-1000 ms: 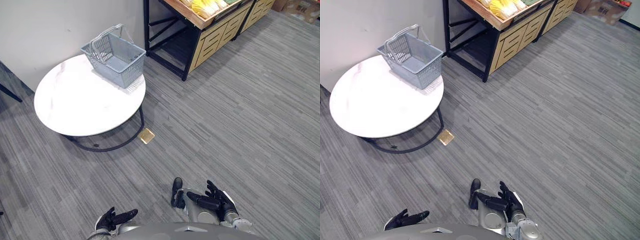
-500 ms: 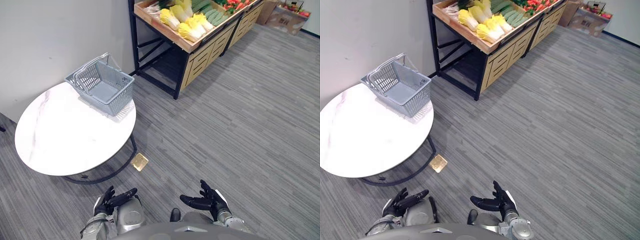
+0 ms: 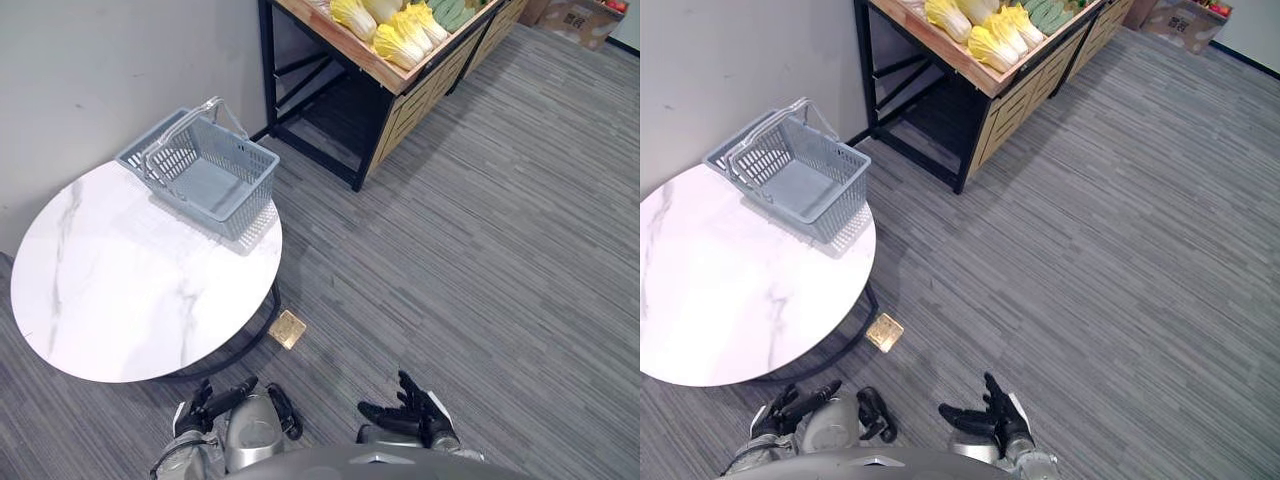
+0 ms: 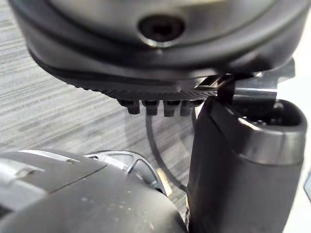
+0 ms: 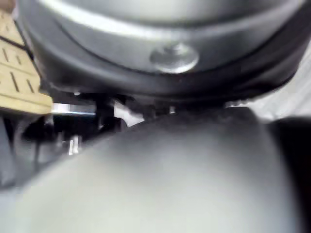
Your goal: Pick vegetable in the basket
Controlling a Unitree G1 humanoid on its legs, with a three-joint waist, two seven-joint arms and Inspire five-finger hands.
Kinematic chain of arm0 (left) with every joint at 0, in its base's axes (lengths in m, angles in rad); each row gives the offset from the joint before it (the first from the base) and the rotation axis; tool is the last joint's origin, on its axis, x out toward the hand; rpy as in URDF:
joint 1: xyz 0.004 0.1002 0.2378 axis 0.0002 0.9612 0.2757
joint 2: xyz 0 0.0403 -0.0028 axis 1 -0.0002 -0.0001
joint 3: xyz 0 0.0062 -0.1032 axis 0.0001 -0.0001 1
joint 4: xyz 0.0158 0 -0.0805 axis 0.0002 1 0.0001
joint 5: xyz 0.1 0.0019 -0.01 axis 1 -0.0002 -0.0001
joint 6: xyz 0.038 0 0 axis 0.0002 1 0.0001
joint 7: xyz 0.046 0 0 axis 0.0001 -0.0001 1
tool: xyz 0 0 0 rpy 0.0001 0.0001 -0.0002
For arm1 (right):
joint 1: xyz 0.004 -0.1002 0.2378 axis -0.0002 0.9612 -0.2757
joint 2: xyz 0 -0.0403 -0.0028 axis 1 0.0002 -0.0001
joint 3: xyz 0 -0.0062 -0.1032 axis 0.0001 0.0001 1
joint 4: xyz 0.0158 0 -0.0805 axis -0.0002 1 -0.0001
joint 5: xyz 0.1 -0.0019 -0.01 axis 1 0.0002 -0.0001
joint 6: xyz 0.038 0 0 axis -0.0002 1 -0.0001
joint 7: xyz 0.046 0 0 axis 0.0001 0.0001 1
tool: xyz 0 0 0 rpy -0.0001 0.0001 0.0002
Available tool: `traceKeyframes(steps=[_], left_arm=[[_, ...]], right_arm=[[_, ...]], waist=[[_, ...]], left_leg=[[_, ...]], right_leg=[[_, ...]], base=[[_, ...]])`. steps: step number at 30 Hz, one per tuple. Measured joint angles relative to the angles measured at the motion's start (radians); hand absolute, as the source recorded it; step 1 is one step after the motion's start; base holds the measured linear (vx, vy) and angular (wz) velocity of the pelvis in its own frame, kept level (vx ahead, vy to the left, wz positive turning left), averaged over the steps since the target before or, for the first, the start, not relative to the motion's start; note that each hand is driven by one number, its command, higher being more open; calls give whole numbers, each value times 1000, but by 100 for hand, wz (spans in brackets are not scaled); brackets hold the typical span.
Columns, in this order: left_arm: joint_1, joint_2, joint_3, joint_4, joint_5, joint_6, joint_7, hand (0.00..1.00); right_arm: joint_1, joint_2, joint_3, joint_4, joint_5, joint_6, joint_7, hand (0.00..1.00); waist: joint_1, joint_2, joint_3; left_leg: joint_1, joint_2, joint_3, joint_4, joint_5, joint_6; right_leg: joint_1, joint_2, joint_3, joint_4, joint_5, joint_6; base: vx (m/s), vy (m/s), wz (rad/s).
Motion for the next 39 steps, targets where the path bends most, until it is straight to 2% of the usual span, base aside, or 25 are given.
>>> traceKeyframes(steps=[1, 2, 3, 5, 6, 9, 11, 12, 13, 14, 15, 16, 17, 18, 19, 20, 21, 22, 23, 24, 29, 31, 34, 36, 39], left_arm=[[9, 1, -6, 0, -6, 0, 0, 100], [28, 3, -16, -3, -7, -3, 0, 100], [32, 5, -24, -3, -8, -2, 0, 100], [34, 11, -27, -3, -8, -2, 3, 100], [35, 13, -28, -2, -10, -4, 7, 100], [36, 14, -28, -2, -10, -5, 11, 100], [35, 14, -40, 0, -8, -15, 24, 100], [34, 14, -46, 1, -8, -20, 29, 100], [31, 16, -57, 15, -8, -24, 37, 100], [30, 18, -58, 19, -8, -26, 38, 100], [31, 26, -58, 19, -9, -27, 38, 100], [26, 28, -58, 21, -10, -31, 39, 100], [14, 0, -58, 38, -10, -36, 44, 100], [13, -18, -66, 38, -8, -42, 44, 100], [13, -23, -66, 40, -9, -42, 46, 100], [3, -23, -65, 54, -8, -40, 51, 100], [-7, -14, -66, 61, -8, -38, 43, 100], [-16, -3, -75, 64, -7, -37, 37, 100], [-28, 11, -99, 67, -4, -36, 33, 100], [-39, 14, -117, 70, 0, -36, 30, 100], [-49, 19, -119, 79, 16, -18, 14, 100], [-51, 23, -119, 79, 40, -16, 2, 100], [-57, 18, -119, 78, 80, -15, -1, 100], [-60, 11, -114, 77, 98, 3, -6, 100], [-59, 14, -115, 72, 118, 19, -13, 100]], right_arm=[[10, -3, -3, -19, -13, -7, 0, 100], [27, -6, -8, -48, -34, -22, -5, 100], [45, -4, -15, -70, -47, -36, -12, 100], [61, 10, -25, -89, -47, -43, -13, 100], [72, 20, -34, -106, -47, -50, -15, 100], [85, 24, -34, -124, -46, -70, -20, 100], [84, 24, -34, -122, -51, -79, -30, 100], [83, 25, -33, -122, -52, -80, -38, 100], [83, 38, -33, -120, -54, -81, -50, 100], [83, 45, -34, -116, -54, -81, -57, 100], [82, 58, -33, -106, -58, -82, -70, 100], [77, 60, -33, -95, -64, -82, -74, 100], [46, 41, -50, -65, -75, -90, -64, 100], [45, 10, -51, -65, -80, -114, -55, 100], [41, 2, -51, -65, -80, -121, -49, 100], [34, -8, -55, -60, -80, -124, -43, 100], [16, -7, -56, -38, -80, -124, -41, 100], [2, 1, -64, -20, -80, -124, -41, 100], [-14, 14, -82, 7, -80, -124, -41, 100], [-24, 26, -105, 31, -79, -124, -42, 100], [-70, 32, -142, 127, -80, -108, -63, 100], [-123, 45, -183, 179, -81, -71, -78, 100], [-250, 56, -270, 317, -59, 24, -151, 100], [-277, 55, -358, 278, 5, 70, -168, 100], [-314, 5, -413, 154, 30, 119, -167, 100]], waist=[[-9, -7, 1], [-21, -1, -1], [-28, -2, 2], [-29, -1, 3], [-30, -8, 7], [-41, -8, 10], [-45, -2, 12], [-45, 0, 14], [-52, 2, 15], [-55, 0, 15], [-58, -19, 14], [-56, -29, 17], [-56, 17, 16], [-66, 51, 17], [-70, 59, 20], [-72, 74, 17], [-76, 65, 23], [-83, 57, 28], [-96, 54, 29], [-101, 63, 30], [-73, 63, 22], [-74, 63, 19], [-69, 80, 14], [-59, 95, 3], [-62, 93, -6]], left_leg=[[19, -10, -5, -13, 1, 0], [48, -23, -29, -27, 1, 0], [72, -30, -60, -43, -1, 2], [92, -31, -109, -58, 0, 1], [107, -33, -155, -85, 8, -8], [116, -42, -240, -118, 25, -21], [120, -48, -335, -124, 25, -24], [116, -48, -361, -125, 25, -31], [113, -56, -436, -130, 23, -54], [110, -64, -472, -130, 21, -65], [108, -90, -534, -126, 12, -85], [104, -99, -559, -117, 4, -98], [74, -55, -586, -98, -1, -120], [52, -24, -590, -115, 14, -141], [52, -14, -595, -136, 28, -151], [63, 11, -600, -231, 100, -179], [61, 13, -598, -263, 136, -181], [49, 11, -583, -273, 162, -181], [29, 15, -507, -273, 185, -170], [25, 22, -381, -275, 192, -156], [37, -10, -346, -307, 216, -131], [36, -22, -342, -351, 244, -127], [53, -32, -336, -414, 278, -123], [79, -36, -330, -458, 298, -125], [96, -43, -327, -503, 320, -123]], right_leg=[[-25, -16, 0, 84, 15, -9], [-83, -41, 10, 250, 76, -41], [-146, -47, 47, 390, 178, -55], [-207, -48, 64, 517, 170, -59], [-261, -45, 53, 549, 119, -59], [-317, -20, 88, 401, 68, -61], [-321, 71, 281, 109, 76, -48], [-317, 89, 336, 41, 85, -34], [-296, 114, 422, -87, 114, 2], [-286, 109, 428, -126, 140, 34], [-264, 80, 407, -182, 262, 63], [-254, 62, 380, -173, 229, 74], [-253, 84, 329, -166, 202, 59], [-256, 98, 279, -168, 186, 33], [-256, 104, 260, -168, 179, 23], [-254, 121, 195, -168, 163, -5], [-246, 117, 158, -173, 158, -14], [-236, 105, 126, -178, 154, -20], [-217, 81, 69, -196, 154, -20], [-184, 68, 24, -220, 154, -20], [-133, 60, 24, -318, 188, 4], [-133, 62, 23, -363, 220, 5], [-136, 63, 23, -387, 240, 6], [-131, 66, 25, -386, 241, 6], [-138, 62, 28, -383, 245, 10]], base=[[95, 156, 30], [122, 137, 54], [170, 117, 74], [168, 40, 80], [152, -6, 81], [208, -51, 99], [298, -160, 117], [352, -274, 158], [301, -265, 148], [403, -386, 195], [304, -328, 144], [365, -416, 145], [294, -364, 110], [289, -376, 93], [278, -413, 103], [232, -376, 95], [175, -296, 113], [74, -144, 119], [45, -65, 134], [30, -35, 117], [-11, 36, 17], [-35, 39, -2], [-44, 17, 0], [-35, 7, -6], [-34, 17, -9]])
